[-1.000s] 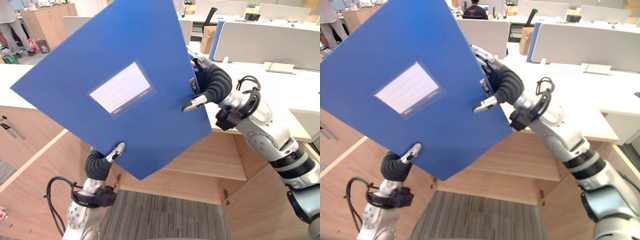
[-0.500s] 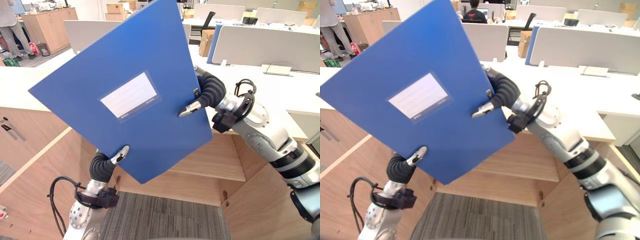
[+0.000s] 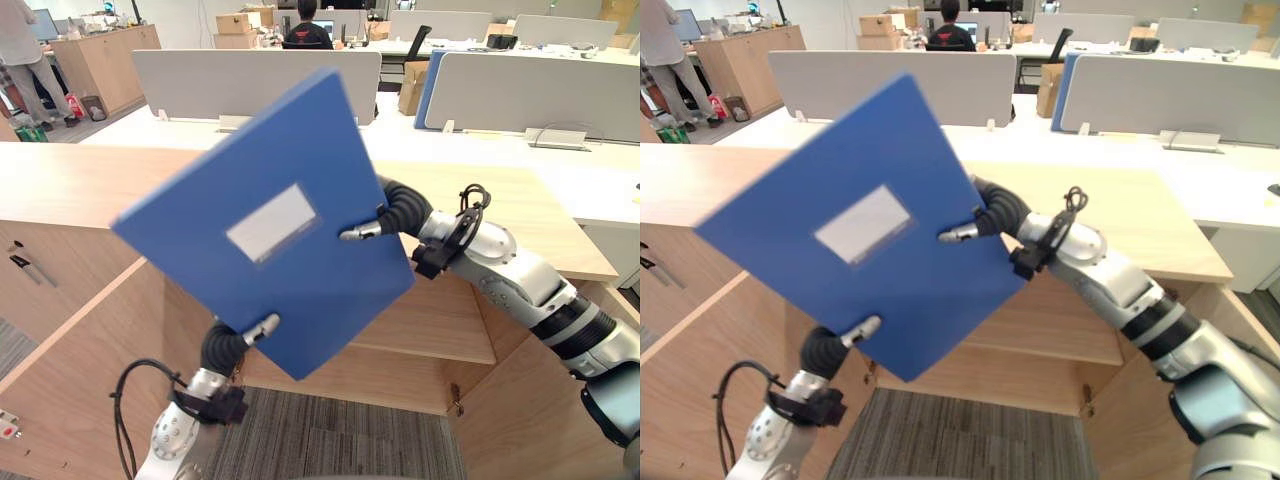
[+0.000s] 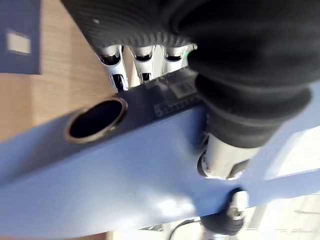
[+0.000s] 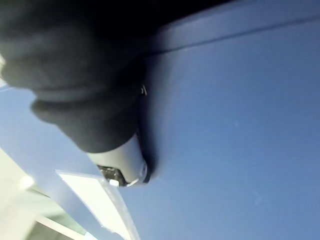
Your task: Walk over to the cabinet, pick up the folder, carry it to the office cabinet, place the folder inside the office cabinet, then close the office cabinet door
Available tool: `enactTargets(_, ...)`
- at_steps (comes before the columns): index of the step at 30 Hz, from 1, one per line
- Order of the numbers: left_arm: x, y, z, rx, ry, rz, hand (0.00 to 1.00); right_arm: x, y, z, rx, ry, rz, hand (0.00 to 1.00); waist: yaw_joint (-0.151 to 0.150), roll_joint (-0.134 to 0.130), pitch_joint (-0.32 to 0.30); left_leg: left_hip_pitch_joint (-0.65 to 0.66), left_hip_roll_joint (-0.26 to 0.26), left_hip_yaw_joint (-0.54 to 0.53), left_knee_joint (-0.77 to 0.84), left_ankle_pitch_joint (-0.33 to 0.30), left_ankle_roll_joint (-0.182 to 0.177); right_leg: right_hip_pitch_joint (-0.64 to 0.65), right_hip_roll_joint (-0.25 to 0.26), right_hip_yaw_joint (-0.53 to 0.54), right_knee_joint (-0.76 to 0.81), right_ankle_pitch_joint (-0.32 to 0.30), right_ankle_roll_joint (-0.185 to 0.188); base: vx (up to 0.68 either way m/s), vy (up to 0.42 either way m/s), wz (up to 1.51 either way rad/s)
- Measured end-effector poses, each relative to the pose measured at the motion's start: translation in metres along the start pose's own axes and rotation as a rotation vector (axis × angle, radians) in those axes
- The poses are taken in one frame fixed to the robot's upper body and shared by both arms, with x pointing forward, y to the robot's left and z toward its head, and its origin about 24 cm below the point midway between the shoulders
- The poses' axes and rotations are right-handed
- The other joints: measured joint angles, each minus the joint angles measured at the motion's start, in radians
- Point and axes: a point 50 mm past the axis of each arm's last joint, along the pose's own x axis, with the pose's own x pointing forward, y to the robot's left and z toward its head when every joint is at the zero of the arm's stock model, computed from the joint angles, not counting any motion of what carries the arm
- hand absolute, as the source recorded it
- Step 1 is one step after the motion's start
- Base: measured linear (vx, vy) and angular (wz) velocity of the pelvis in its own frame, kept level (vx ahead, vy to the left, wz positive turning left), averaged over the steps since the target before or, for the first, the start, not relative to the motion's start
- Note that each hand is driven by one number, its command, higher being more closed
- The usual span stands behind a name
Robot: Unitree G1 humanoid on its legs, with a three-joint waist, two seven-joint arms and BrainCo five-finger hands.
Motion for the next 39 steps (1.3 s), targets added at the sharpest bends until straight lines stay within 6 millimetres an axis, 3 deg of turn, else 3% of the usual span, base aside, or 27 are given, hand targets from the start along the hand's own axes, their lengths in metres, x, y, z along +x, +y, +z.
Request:
enactTargets(2,-0.007,0.002,-0.038,-0.022,0.199,-0.049,0.0,0.01,0.021,-0.004,-0.138,0.022,0.088,1.0,-0.009,0.001,-0.001,0.0,0.003,0.005,0.0,0.001,-0.002,-0.004,0.005,0.004,0.0,0.003,-0.004,-0.02,-0.004,-0.07)
enactTargets(5,-0.012,0.005,-0.071,-0.091,0.347,-0.065,0.0,0.018,0.042,-0.014,-0.187,0.024,0.127,1.0,-0.009,0.0,-0.001,-0.002,0.012,0.015,0.0,0.001,-0.002,-0.008,0.01,0.012,-0.003,0.006,-0.009,-0.05,-0.009,-0.13)
enactTargets(6,-0.02,0.009,-0.095,-0.144,0.448,-0.028,0.0,0.026,0.057,-0.016,-0.184,0.0,0.146,1.0,-0.008,0.0,-0.001,-0.003,0.018,0.032,0.0,0.001,-0.003,-0.023,0.017,0.029,-0.002,0.01,-0.014,-0.05,-0.004,-0.26)
enactTargets(8,-0.028,0.011,-0.11,-0.169,0.524,0.007,0.0,0.032,0.066,-0.015,-0.182,-0.026,0.153,1.0,-0.009,-0.001,0.0,-0.006,0.021,0.034,0.0,0.001,-0.003,-0.023,0.019,0.03,-0.002,0.011,-0.016,-0.02,-0.013,-0.15)
enactTargets(9,-0.039,0.012,-0.13,-0.203,0.616,0.054,0.0,0.037,0.075,-0.014,-0.181,-0.056,0.157,1.0,-0.014,-0.003,0.001,-0.006,0.024,0.036,0.0,0.002,-0.004,-0.024,0.022,0.032,-0.002,0.012,-0.017,0.0,-0.018,-0.03)
enactTargets(14,-0.075,0.021,-0.167,-0.273,0.802,0.279,0.0,0.043,0.091,-0.019,-0.327,-0.073,0.133,1.0,-0.018,-0.016,0.012,-0.004,0.03,0.042,0.0,0.001,-0.005,-0.03,0.029,0.04,-0.003,0.011,-0.017,-0.01,-0.008,-0.03)
enactTargets(18,-0.099,0.041,-0.176,-0.239,0.887,0.508,0.0,0.033,0.103,-0.045,-0.423,0.009,0.142,1.0,-0.018,-0.027,0.021,-0.003,0.033,0.042,0.0,0.001,-0.006,-0.029,0.032,0.044,-0.003,0.012,-0.018,0.0,0.0,0.0)
enactTargets(20,-0.106,0.054,-0.176,-0.154,0.932,0.591,0.0,0.026,0.114,-0.078,-0.487,0.137,0.209,1.0,-0.018,-0.027,0.032,-0.001,0.033,0.041,0.0,0.002,-0.01,-0.029,0.033,0.045,-0.001,0.013,-0.02,-0.02,0.003,-0.01)
enactTargets(23,-0.113,0.067,-0.175,0.032,1.024,0.614,0.0,0.013,0.124,-0.113,-0.502,0.294,0.279,1.0,-0.018,-0.028,0.059,-0.003,0.035,0.04,0.0,0.005,-0.014,-0.032,0.034,0.045,0.001,0.015,-0.021,-0.04,0.006,0.0)
enactTargets(26,-0.126,0.07,-0.176,0.096,1.098,0.631,0.0,0.005,0.129,-0.134,-0.46,0.382,0.296,1.0,-0.021,-0.025,0.076,-0.003,0.036,0.05,0.0,0.002,-0.018,-0.036,0.035,0.054,0.002,0.015,-0.022,-0.01,0.011,-0.09)
enactTargets(27,-0.135,0.071,-0.177,0.111,1.141,0.653,0.0,0.0,0.131,-0.151,-0.472,0.465,0.305,1.0,-0.021,-0.025,0.093,-0.003,0.037,0.057,0.0,0.001,-0.02,-0.041,0.038,0.061,0.003,0.015,-0.022,0.0,0.012,-0.12)
enactTargets(29,-0.14,0.073,-0.178,0.117,1.163,0.671,0.0,-0.007,0.13,-0.167,-0.475,0.55,0.303,1.0,-0.019,-0.024,0.104,-0.009,0.038,0.065,0.0,-0.002,-0.023,-0.052,0.039,0.068,0.005,0.015,-0.022,0.0,0.008,-0.19)
enactTargets(30,-0.143,0.074,-0.177,0.114,1.172,0.691,0.0,-0.013,0.124,-0.182,-0.449,0.643,0.27,1.0,-0.004,-0.022,0.114,-0.025,0.045,0.087,0.003,-0.003,-0.025,-0.08,0.043,0.085,0.011,0.019,-0.025,-0.01,0.006,-0.33)
enactTargets(32,-0.144,0.075,-0.177,0.099,1.169,0.712,0.0,-0.017,0.116,-0.193,-0.397,0.727,0.196,1.0,0.008,-0.019,0.127,-0.042,0.047,0.103,0.006,-0.003,-0.026,-0.105,0.046,0.1,0.014,0.024,-0.027,-0.02,0.009,-0.38)
enactTargets(34,-0.144,0.075,-0.177,0.061,1.157,0.751,0.0,-0.024,0.098,-0.207,-0.238,0.848,0.007,1.0,0.017,-0.007,0.148,-0.069,0.048,0.126,0.008,-0.003,-0.026,-0.139,0.05,0.119,0.019,0.033,-0.028,-0.01,0.013,-0.34)
enactTargets(39,-0.145,0.076,-0.177,-0.05,1.113,0.859,0.0,-0.056,0.074,-0.223,0.351,0.874,-0.533,1.0,0.019,0.005,0.203,-0.077,0.05,0.129,0.024,-0.016,-0.03,-0.142,0.049,0.113,0.024,0.03,-0.027,0.01,0.002,-0.02)
